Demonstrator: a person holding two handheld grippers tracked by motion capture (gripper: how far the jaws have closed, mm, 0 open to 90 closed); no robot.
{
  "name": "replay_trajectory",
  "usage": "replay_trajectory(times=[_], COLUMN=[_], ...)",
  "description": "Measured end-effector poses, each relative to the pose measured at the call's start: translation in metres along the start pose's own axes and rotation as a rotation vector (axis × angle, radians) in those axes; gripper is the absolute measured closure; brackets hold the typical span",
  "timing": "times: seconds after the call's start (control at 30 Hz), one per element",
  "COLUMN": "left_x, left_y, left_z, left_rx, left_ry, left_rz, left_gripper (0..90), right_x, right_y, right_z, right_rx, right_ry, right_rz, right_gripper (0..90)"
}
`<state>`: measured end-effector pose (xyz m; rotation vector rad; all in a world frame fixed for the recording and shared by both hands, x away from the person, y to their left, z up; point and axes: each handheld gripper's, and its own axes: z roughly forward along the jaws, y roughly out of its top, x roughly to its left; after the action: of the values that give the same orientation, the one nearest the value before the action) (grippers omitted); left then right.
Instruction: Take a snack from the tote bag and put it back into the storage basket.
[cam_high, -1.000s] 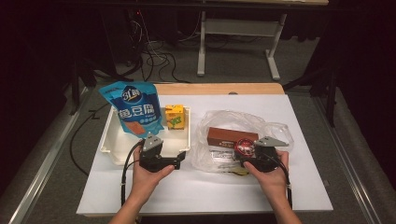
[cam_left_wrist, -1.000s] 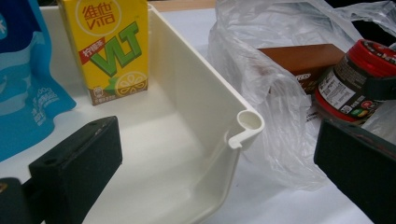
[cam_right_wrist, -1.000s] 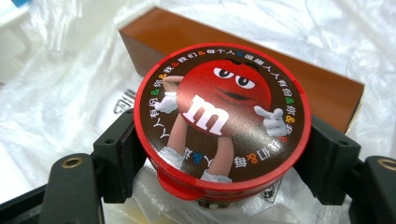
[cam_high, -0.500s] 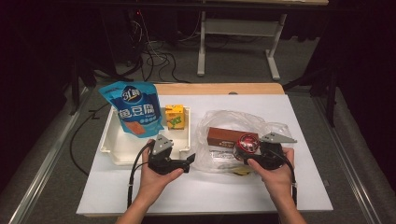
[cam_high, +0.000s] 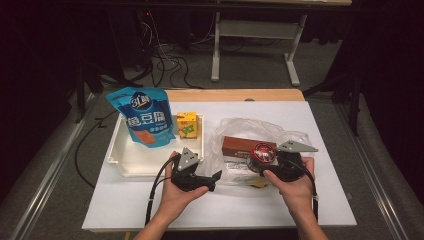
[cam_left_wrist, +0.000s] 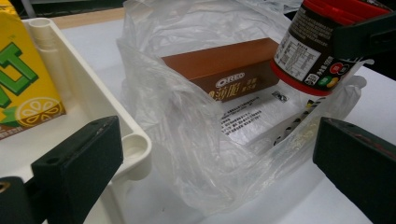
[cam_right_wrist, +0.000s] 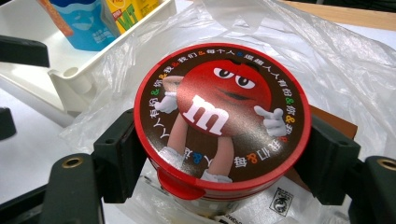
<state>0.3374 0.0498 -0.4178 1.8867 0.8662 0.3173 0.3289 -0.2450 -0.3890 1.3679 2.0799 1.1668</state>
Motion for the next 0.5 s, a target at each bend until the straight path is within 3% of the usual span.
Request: replay_trajectory(times=[0.5], left_x=[-0.012], left_y=[0.000], left_z=[0.004], left_rx=[-0.010], left_ry=[-0.023], left_rz=[0.014], left_gripper=[2.2], right_x=[0.011], right_y=[0.008], right_z=[-0.008], right_rx=[-0.010], right_ry=[0.030], right_rz=[-0.010], right_gripper=[26.4])
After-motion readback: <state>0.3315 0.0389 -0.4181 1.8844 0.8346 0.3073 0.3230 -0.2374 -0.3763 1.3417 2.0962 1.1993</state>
